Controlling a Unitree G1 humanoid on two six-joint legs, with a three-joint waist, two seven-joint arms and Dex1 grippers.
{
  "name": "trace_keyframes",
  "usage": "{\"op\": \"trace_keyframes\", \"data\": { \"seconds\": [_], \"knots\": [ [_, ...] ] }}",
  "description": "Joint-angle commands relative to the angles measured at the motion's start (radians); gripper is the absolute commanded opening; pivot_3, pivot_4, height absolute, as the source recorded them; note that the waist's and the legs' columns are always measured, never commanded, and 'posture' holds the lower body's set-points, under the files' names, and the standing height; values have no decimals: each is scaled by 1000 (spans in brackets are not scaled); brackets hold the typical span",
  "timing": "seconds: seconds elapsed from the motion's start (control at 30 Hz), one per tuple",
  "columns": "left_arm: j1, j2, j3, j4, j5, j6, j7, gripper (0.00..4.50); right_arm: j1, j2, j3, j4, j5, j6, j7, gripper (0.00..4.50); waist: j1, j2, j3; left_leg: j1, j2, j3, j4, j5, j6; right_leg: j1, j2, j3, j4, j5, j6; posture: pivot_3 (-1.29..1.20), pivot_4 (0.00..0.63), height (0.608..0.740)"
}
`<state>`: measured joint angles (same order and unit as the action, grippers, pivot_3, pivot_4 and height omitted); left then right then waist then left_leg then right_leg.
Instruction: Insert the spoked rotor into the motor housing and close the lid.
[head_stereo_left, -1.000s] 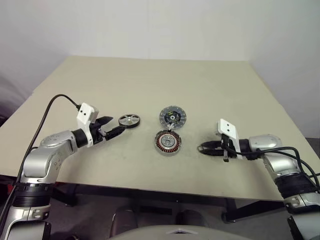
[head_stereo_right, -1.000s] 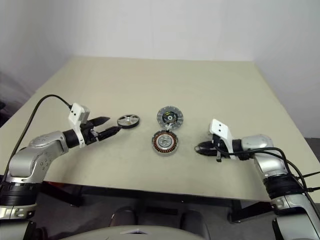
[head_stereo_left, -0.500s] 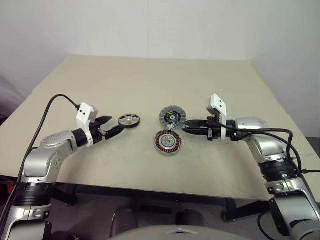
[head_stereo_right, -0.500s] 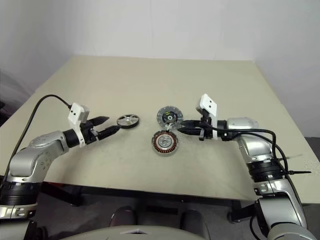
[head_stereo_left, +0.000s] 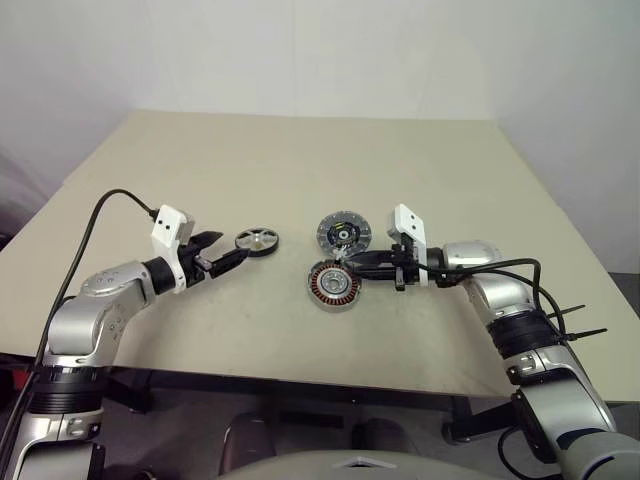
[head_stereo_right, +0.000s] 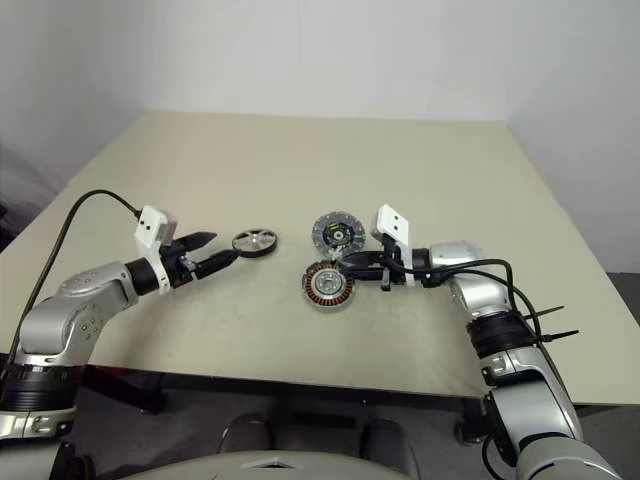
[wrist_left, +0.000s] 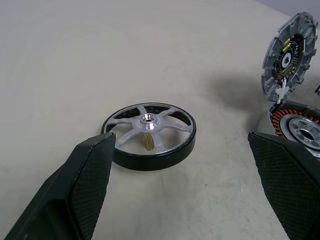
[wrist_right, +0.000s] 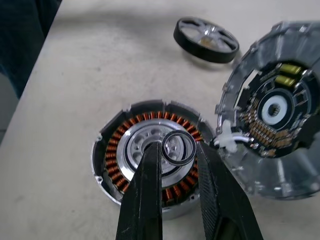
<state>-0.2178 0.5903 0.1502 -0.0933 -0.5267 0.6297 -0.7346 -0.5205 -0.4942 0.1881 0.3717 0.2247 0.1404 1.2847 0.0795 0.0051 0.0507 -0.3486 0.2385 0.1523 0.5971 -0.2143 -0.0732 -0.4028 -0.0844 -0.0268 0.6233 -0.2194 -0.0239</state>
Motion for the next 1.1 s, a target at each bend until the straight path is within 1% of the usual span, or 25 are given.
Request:
{"op": "trace_keyframes", "data": {
  "seconds": [0.03,0.47,1.1],
  "knots": [
    [-2,7,28,-38,-5,-17,4,4500,-29,8,-1,-12,0,-29,11,654,-2,0,0,0,0,0,0,0,0,0,0,0,0,0,0,0,0,740],
    [-3,3,29,-37,-5,-19,13,4500,-37,54,32,-124,-3,55,-18,654,-7,0,0,0,0,0,0,0,0,0,0,0,0,0,0,0,0,740],
    [11,6,41,-55,-7,-15,24,4500,-38,70,67,-46,-56,52,-36,654,-8,0,0,0,0,0,0,1,-2,0,0,0,0,0,0,0,0,740]
  ]
}}
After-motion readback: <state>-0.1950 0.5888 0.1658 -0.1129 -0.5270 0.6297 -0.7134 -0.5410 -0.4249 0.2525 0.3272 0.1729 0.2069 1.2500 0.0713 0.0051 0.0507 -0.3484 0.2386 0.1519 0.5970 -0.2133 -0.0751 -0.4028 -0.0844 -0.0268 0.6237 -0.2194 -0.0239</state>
